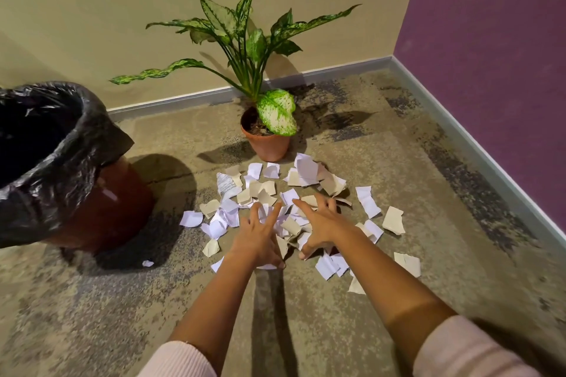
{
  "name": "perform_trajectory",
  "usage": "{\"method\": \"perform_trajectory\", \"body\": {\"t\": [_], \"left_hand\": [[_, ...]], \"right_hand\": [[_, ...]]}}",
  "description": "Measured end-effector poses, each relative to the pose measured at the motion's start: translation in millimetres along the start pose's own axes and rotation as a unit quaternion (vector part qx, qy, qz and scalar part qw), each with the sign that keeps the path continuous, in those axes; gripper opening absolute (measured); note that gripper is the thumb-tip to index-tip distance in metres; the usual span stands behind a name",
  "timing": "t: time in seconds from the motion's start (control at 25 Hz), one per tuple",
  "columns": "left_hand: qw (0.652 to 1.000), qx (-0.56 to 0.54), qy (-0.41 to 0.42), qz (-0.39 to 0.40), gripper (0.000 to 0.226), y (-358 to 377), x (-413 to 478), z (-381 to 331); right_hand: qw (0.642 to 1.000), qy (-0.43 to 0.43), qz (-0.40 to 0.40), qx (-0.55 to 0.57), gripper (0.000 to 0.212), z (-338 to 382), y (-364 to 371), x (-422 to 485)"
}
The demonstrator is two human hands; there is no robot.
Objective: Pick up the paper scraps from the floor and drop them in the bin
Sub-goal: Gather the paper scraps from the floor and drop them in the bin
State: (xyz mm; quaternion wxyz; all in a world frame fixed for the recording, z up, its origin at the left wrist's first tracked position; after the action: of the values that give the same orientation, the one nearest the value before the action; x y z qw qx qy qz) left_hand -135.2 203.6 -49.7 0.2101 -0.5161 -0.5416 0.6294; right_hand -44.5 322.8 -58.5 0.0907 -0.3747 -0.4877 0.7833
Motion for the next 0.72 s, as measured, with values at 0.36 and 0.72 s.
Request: {"method": "perform_trajectory", "body": {"t": [0.36,0.72], "left_hand": [[0.996,-0.079,-0.026,-0.027,0.072,-7.1,14.1,9.0],[0.971,-0.166,-0.07,-0.159,0.019,-24.4,1.3,15.3]], "right_hand": [[0.999,-0.01,-0.043,-0.019,0.073,6.4,-8.6,12.7],[0.983,-0.019,-0.176,0.053,0.035,1.8,-14.4,-1.5]]}}
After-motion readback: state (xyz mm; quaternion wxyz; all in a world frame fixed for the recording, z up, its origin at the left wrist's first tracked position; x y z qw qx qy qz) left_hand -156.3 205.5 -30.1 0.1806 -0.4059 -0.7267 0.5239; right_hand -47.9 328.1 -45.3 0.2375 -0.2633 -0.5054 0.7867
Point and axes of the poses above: each hand's wrist, its own x-axis towards the middle knuckle, its own y-axis out of the palm, z = x × y, the point moved 8 cm from there along x, towards the middle knuckle, and after that the axes turned 6 degrees about y, right-handed, at the moved point
